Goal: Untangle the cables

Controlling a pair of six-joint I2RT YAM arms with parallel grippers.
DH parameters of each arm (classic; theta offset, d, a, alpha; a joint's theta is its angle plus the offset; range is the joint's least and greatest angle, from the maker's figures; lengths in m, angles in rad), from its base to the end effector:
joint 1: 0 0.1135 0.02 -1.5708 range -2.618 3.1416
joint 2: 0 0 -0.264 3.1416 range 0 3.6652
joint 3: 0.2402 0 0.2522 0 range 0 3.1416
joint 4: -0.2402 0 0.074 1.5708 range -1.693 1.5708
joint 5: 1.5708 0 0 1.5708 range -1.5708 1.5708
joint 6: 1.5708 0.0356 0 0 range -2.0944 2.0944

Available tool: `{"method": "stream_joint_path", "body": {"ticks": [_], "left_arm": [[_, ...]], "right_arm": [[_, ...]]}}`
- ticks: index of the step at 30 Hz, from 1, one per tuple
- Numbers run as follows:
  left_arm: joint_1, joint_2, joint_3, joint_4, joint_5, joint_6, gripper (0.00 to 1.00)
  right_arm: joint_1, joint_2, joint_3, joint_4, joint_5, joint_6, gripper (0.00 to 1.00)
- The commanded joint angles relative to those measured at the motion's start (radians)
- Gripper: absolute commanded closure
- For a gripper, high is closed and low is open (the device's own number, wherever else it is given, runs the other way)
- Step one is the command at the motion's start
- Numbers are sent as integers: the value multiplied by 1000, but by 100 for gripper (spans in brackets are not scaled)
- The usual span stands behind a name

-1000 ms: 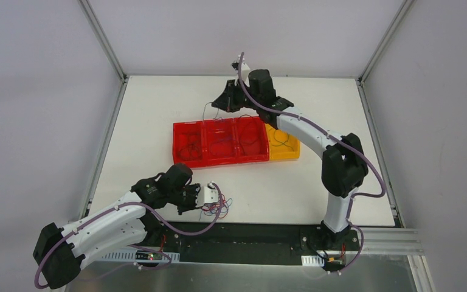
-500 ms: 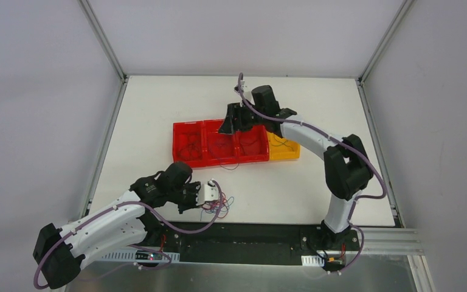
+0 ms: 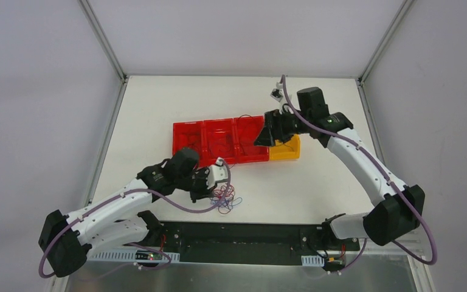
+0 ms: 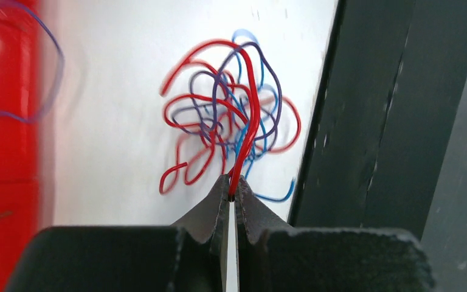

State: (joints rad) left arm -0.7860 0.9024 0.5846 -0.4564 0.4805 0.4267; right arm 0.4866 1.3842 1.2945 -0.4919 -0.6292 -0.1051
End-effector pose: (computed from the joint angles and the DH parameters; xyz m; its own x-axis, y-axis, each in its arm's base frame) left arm 0.1179 -0.1413 0.2273 -0.0934 0.6129 -0.7846 0.9882 0.1529 0.0017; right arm 0.2609 0.1617 0.3543 -0.3977 -0.3063 -0.8649 -0.8592 0.4551 0.2339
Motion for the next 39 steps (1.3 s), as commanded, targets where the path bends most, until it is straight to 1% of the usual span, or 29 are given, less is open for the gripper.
{"method": "stream_joint_path", "body": {"ticks": [1, 3, 5, 8, 10, 13, 17, 19, 22, 23, 24, 26, 28, 30, 31, 33, 34, 35, 36, 37, 38, 39], "left_arm": [[-1, 108, 120, 190, 46, -236, 100], [1, 168, 149, 222, 83, -317, 100], [1, 173, 125, 283, 101, -409, 100], [15, 149, 54, 326, 94, -469, 100], [56, 137, 42, 328, 126, -495, 100], [82, 147, 61, 330, 161, -524, 100], [85, 192, 91, 368, 166, -572, 100], [92, 212, 107, 390, 180, -608, 100], [100, 227, 133, 413, 195, -679, 100], [102, 231, 143, 417, 201, -695, 100], [105, 231, 155, 421, 211, -709, 100], [112, 230, 183, 422, 256, -716, 100], [113, 217, 217, 412, 294, -711, 100], [111, 204, 242, 411, 335, -706, 100], [111, 197, 249, 410, 350, -703, 100], [111, 174, 264, 391, 366, -681, 100], [111, 164, 272, 372, 354, -664, 100], [113, 153, 278, 349, 332, -656, 100], [125, 148, 278, 342, 319, -662, 100], [137, 145, 276, 346, 318, -680, 100], [148, 148, 276, 352, 323, -702, 100], [157, 150, 276, 363, 335, -723, 100]], "right_arm": [[-53, -105, -114, -242, -96, -74, 23], [-53, -160, -195, -253, -89, -113, 19], [-36, -197, -275, -206, -68, -130, 13], [25, -200, -343, -123, -39, -141, 9], [68, -177, -365, -44, -42, -107, 8], [120, -150, -413, 151, -52, 7, 8], [186, -112, -457, 436, 11, 187, 8], [240, -93, -470, 548, 70, 224, 5], [323, -52, -508, 702, 175, 217, 3], [339, -33, -520, 749, 194, 211, 5], [354, -10, -526, 776, 206, 197, 9], [364, 23, -539, 797, 223, 162, 20], [366, 40, -569, 840, 225, 156, 33], [368, 58, -578, 844, 239, 162, 43], [366, 68, -577, 843, 256, 172, 45], [359, 79, -578, 844, 264, 181, 47], [359, 76, -579, 843, 254, 178, 46], [357, 70, -581, 839, 238, 171, 43], [358, 59, -580, 827, 218, 162, 37], [358, 44, -583, 820, 198, 157, 27], [358, 28, -587, 818, 196, 155, 20], [359, 4, -597, 819, 202, 152, 16]]}}
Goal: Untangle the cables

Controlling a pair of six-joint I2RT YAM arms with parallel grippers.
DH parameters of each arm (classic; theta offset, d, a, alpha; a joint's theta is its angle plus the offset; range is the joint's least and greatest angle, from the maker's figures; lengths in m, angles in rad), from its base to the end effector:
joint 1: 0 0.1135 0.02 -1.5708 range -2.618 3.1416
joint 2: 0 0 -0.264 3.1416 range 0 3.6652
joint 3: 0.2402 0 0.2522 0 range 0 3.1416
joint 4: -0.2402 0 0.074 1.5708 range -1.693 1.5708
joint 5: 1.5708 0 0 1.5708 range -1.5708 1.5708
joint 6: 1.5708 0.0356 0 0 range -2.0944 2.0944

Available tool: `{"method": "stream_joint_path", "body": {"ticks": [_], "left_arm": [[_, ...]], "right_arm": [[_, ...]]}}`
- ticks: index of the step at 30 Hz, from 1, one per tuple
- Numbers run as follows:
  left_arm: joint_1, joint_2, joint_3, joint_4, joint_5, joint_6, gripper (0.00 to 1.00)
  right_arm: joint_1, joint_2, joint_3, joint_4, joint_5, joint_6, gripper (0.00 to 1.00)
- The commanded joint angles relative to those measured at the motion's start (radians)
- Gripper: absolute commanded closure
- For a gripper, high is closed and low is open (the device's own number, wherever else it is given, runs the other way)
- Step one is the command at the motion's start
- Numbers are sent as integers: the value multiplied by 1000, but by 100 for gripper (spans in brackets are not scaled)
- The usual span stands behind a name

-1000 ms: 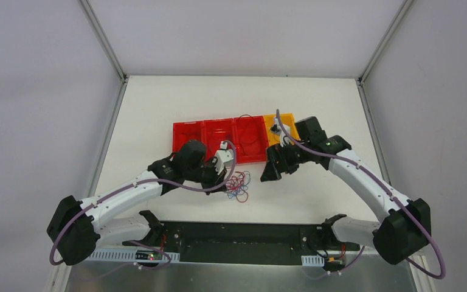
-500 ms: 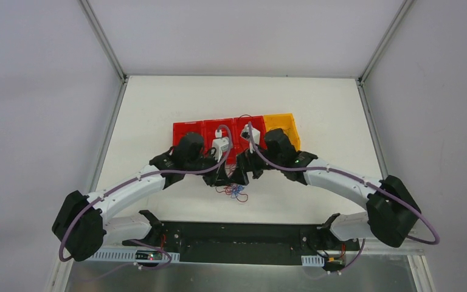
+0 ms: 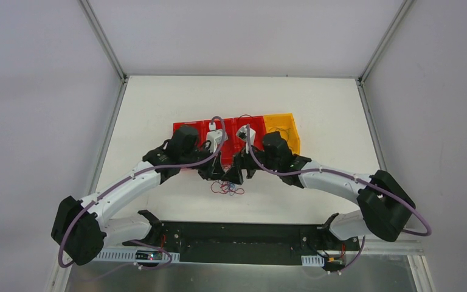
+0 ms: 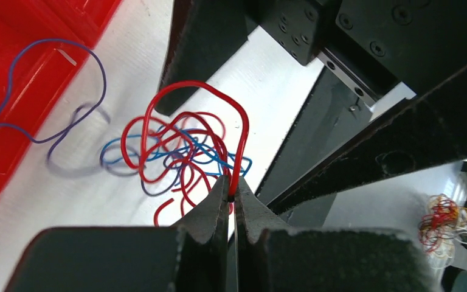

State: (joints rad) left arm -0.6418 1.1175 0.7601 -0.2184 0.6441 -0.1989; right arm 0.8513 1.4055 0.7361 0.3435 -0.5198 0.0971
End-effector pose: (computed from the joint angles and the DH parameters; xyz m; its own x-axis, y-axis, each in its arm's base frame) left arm 0.1801 -0.1613 0.2656 -0.6019 0.2526 -0.7576 0.7786 0.3967 -0.4862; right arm 0.1879 0.2413 0.2354 -0.3034 -0.2185 -0.9275 -0.9379 0.2404 0.2501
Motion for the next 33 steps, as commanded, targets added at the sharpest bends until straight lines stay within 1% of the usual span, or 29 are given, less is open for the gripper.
{"method": "stream_joint_path", "body": {"ticks": [1, 2, 6, 10, 12, 14, 17, 24, 27, 31, 33], "left_arm": [[16, -65, 102, 137, 182, -115, 100], [16, -67, 104, 145, 189, -130, 100], [16, -66, 120, 171, 252, -174, 100], [21, -71, 139, 176, 256, -199, 100], [34, -73, 149, 177, 265, -205, 100], [40, -73, 159, 177, 282, -210, 100], [41, -69, 169, 173, 297, -214, 100], [41, -68, 172, 130, 300, -179, 100], [41, -54, 192, 139, 319, -197, 100], [39, -26, 224, 163, 352, -222, 100], [39, -11, 246, 174, 368, -239, 100]], "right_arm": [[-5, -39, -47, -7, 103, -57, 14], [-4, -59, -58, 9, 117, -66, 11], [0, -107, -60, 64, 146, -90, 8], [13, -142, -45, 81, 95, -151, 8], [18, -181, -51, 76, 65, -177, 4], [21, -233, -57, 40, 24, -211, 1], [20, -321, -76, -28, -8, -262, 1], [21, -487, -78, -196, -4, -336, 1], [22, -458, -72, -177, 28, -323, 1], [31, -333, -58, -48, 50, -309, 1], [36, -268, -47, -4, 49, -311, 4]]}}
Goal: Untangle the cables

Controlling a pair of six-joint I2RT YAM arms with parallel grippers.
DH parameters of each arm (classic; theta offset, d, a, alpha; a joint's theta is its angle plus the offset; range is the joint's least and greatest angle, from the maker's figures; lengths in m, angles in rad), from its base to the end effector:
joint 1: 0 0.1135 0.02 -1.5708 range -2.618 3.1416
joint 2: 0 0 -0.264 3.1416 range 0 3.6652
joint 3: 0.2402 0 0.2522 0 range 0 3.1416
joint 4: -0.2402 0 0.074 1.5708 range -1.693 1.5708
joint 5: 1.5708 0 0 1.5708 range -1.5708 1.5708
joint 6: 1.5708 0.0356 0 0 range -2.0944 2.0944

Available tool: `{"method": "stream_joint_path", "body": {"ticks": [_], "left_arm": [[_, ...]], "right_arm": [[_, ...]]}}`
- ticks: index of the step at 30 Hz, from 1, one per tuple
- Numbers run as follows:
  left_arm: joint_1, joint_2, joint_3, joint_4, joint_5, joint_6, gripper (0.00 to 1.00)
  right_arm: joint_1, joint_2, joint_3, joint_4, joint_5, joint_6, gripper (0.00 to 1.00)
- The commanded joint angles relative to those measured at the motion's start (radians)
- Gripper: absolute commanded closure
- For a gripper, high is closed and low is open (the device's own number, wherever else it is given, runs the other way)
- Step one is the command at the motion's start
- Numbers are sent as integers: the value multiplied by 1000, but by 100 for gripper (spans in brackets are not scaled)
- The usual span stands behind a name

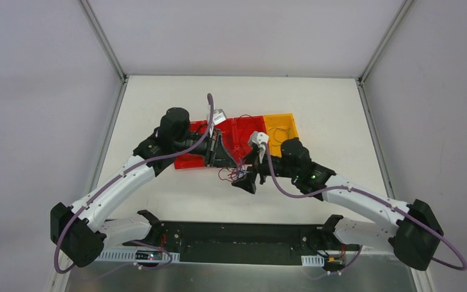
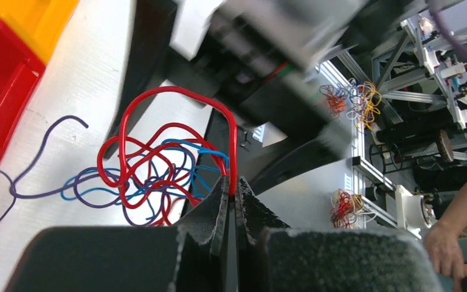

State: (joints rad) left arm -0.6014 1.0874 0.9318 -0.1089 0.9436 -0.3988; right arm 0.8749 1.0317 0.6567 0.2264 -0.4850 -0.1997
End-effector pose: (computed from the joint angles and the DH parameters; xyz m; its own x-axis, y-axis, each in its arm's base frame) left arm 0.1817 -0.1597 0.3438 -0.5778 0.1201 -0.8073 0.8161 0.0959 -0.5699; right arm 0.1403 0.1938 0.2905 0.1003 -0.1537 -0.9830 -0.9740 0.1865 -0.1285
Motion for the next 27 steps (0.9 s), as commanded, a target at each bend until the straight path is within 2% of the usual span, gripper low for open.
{"method": "stream_joint_path", "body": {"ticks": [1, 2, 5, 8, 9, 11, 17, 20, 23, 27], "left_arm": [[-2, 21, 88, 67, 77, -46, 100], [-2, 22, 101, 67, 80, -51, 100], [9, 14, 137, 49, 104, -54, 100], [53, 16, 206, 2, 145, -36, 100], [75, 19, 240, -13, 153, -27, 100], [125, 26, 306, -23, 157, -27, 100], [262, 45, 502, -13, 164, -69, 100], [334, 64, 607, 51, 161, -135, 100], [383, 93, 688, 143, 157, -204, 100], [416, 114, 763, 168, 133, -214, 100]], "right_arm": [[15, 134, 31, 133, 17, -17, 9], [15, 156, 26, 148, 29, -26, 17], [11, 192, -3, 170, 68, -47, 53], [3, 174, -35, 141, 60, -66, 81], [3, 159, -47, 119, 62, -76, 89], [2, 128, -68, 59, 70, -100, 99], [-14, 34, -135, -164, 104, -224, 100], [-22, 3, -158, -276, 129, -307, 100], [-30, -12, -168, -376, 155, -387, 100], [-35, -10, -142, -499, 190, -455, 100]]}}
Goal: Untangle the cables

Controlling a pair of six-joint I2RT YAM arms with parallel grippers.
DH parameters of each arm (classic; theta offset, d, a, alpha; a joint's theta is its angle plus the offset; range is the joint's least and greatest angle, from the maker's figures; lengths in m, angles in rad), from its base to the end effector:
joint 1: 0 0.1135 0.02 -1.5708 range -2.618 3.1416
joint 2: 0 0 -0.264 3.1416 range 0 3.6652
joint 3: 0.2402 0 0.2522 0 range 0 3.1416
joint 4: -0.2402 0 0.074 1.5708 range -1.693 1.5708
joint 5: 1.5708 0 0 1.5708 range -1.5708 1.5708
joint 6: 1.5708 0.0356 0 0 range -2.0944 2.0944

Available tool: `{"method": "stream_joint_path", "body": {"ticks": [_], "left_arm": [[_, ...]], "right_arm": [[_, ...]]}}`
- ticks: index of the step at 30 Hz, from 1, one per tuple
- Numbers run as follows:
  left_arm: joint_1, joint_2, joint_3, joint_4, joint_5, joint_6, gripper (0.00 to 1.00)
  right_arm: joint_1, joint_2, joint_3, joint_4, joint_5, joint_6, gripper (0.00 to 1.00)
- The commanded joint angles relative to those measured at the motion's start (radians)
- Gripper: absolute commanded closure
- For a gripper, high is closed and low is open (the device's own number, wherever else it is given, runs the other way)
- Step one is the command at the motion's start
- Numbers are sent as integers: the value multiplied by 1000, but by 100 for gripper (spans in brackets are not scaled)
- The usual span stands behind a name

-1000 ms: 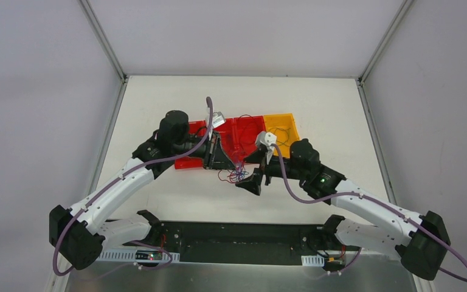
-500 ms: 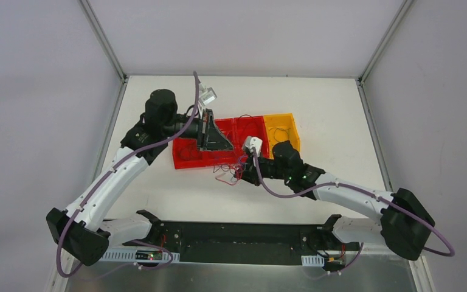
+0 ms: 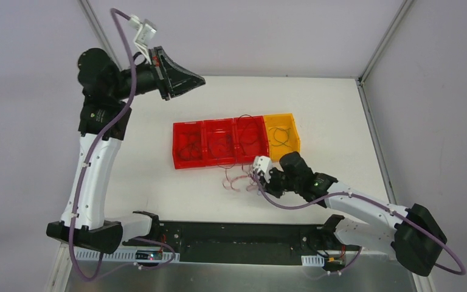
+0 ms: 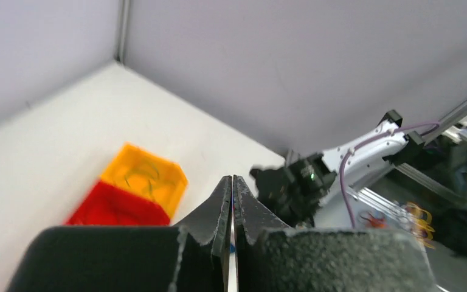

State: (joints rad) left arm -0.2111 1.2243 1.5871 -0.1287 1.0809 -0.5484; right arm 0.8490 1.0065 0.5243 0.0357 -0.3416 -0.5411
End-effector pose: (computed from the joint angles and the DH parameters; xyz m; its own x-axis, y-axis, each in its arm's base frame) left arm 0.2147 -0.0781 0.5259 -0.2954 -0.1876 -0.9368 0.9186 0.2138 -0.3324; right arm 0.1368 0.1735 0.2297 0.2226 -0.4817 -0.8476 -0.9243 0.1723 -0.3406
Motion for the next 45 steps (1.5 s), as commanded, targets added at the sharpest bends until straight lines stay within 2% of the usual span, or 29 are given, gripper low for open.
{"method": "stream_joint_path", "body": {"ticks": [1, 5, 6, 8, 9, 10, 13, 16, 19, 26, 35, 40, 41, 42, 44, 45], "left_arm": [[29, -22, 112, 191, -11, -65, 100], [32, -38, 58, 111, 17, 10, 100], [32, -49, 21, 72, 41, 48, 91], [32, -96, -101, -26, 60, 167, 52], [31, -126, -183, -45, 63, 205, 38], [26, -160, -260, -57, 67, 243, 28], [-34, -233, -442, -123, 33, 334, 2], [-155, -273, -557, -163, -50, 420, 1], [-273, -275, -605, -166, -108, 493, 1], [-364, -199, -612, -162, -115, 539, 1], [-462, -94, -625, -52, -151, 507, 19], [-507, -48, -582, -2, -149, 485, 43], [-517, -42, -571, -2, -143, 481, 51], [-522, -37, -559, -2, -134, 475, 64], [-522, -42, -535, -8, -113, 453, 97], [-521, -55, -525, -26, -112, 448, 100]], "right_arm": [[-14, 12, -3, -332, 54, -118, 100], [-34, -58, 1, -362, 48, -109, 100], [-34, -81, 8, -361, 34, -97, 100], [-33, -119, 35, -348, -2, -58, 100], [-32, -129, 55, -343, -15, -36, 100], [-31, -128, 83, -341, -23, -15, 100], [-28, -93, 183, -356, -31, 58, 100], [-26, -57, 277, -357, -53, 120, 100], [-20, -19, 358, -351, -79, 175, 100], [3, 23, 431, -350, -75, 204, 100], [17, 19, 413, -323, -74, 213, 100], [15, 16, 401, -332, -53, 177, 100], [10, 17, 397, -336, -53, 170, 99], [4, 18, 394, -340, -55, 166, 97], [-16, 17, 388, -348, -50, 173, 91], [-34, 17, 386, -358, -50, 180, 89]]}}
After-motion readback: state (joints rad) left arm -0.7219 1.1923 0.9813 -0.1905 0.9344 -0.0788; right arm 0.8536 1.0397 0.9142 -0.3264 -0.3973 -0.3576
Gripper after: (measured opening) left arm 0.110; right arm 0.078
